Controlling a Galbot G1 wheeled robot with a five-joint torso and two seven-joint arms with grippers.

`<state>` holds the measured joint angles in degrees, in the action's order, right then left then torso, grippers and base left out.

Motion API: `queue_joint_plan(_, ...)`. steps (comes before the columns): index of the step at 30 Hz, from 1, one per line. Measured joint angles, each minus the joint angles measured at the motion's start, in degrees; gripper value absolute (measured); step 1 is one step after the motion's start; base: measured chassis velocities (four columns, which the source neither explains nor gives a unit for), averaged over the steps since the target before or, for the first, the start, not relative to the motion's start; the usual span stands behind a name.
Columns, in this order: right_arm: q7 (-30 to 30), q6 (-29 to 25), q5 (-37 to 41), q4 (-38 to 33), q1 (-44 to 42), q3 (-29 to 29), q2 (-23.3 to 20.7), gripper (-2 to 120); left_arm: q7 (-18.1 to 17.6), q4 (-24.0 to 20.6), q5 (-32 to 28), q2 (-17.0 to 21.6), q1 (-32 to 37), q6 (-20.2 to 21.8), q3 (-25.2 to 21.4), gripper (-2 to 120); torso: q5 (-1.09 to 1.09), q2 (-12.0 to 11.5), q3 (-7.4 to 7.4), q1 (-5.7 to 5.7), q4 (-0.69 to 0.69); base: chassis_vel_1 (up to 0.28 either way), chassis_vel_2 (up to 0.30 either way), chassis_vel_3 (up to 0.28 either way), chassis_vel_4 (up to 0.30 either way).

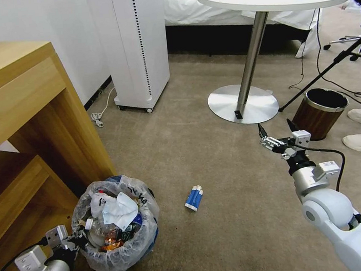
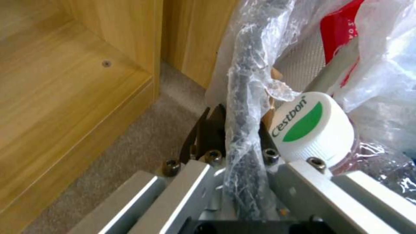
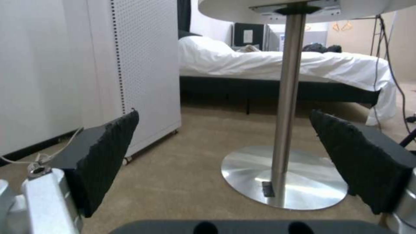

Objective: Pick up the trash bin and place the garbage on the floor into it.

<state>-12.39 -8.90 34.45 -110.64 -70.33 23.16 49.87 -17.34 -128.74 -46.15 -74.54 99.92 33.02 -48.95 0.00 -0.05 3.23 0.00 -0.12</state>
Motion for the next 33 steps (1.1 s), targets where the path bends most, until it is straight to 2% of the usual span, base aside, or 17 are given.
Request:
queue_joint_plan(11, 0.07, -0.14, 0.18, 0.41, 0.33, -1.59, 0.34, 100, 0.01, 0.42, -0.01, 0.01, -0.18, 0.0, 0.17, 1, 0.0, 0.0, 0.0, 0.0, 0.0, -0.016, 0.018, 0.021, -0.021)
queue_joint_plan(15, -2.2, 1.85, 2.95, 0.22, 1.52, -3.69, 0.37, 100, 0.07, 0.65, 0.05, -0.15, -0.27, 0.0, 0.28, 1, -0.01, 0.0, 0.0, 0.0, -0.01, 0.0, 0.0, 0.0, 0.0)
queue_joint_plan(17, -7.43, 8.71, 10.53, -0.11, 4.43, -8.05, 0.25, 100, 0.11, 0.7, 0.13, -0.18, -0.27, 0.0, 0.28, 1, 0.0, 0.0, 0.0, 0.0, -0.01, 0.0, 0.0, 0.0, 0.0)
queue_joint_plan(20, -10.15, 11.82, 14.27, 0.35, 6.48, -10.26, 0.4, 100, 0.12, 0.69, 0.12, -0.26, -0.26, 0.0, 0.23, 1, -0.01, 0.0, 0.0, 0.0, -0.01, 0.0, 0.0, 0.0, 0.0)
queue_joint_plan(24, -19.91, 23.15, 29.21, 4.51, 15.28, -19.32, 3.8, 100, 0.18, 0.21, 0.43, -0.98, 0.28, -0.04, 0.11, 1, -0.01, 0.0, 0.01, 0.0, 0.0, 0.0, 0.0, 0.0, 0.0)
queue_joint_plan(26, -20.86, 24.17, 30.49, 5.13, 16.15, -20.3, 4.31, 100, 0.18, 0.08, 0.48, -1.11, 0.36, -0.04, 0.07, 1, -0.01, 0.0, 0.0, 0.0, 0.01, 0.0, 0.0, 0.0, 0.0)
queue_joint_plan(28, -24.8, 28.86, 36.13, 8.86, 20.41, -24.95, 7.29, 100, 0.19, -0.48, 0.71, -1.85, 0.62, -0.04, -0.05, 1, -0.01, 0.0, 0.01, 0.0, 0.0, 0.0, 0.0, 0.0, 0.0)
queue_joint_plan(33, -28.12, 32.6, 39.52, 12.77, 23.64, -28.67, 11.55, 100, 0.2, -0.72, 1.0, -2.55, 1.06, -0.05, -0.27, 1, -0.01, 0.0, 0.01, 0.0, 0.01, 0.0, 0.0, 0.0, 0.0)
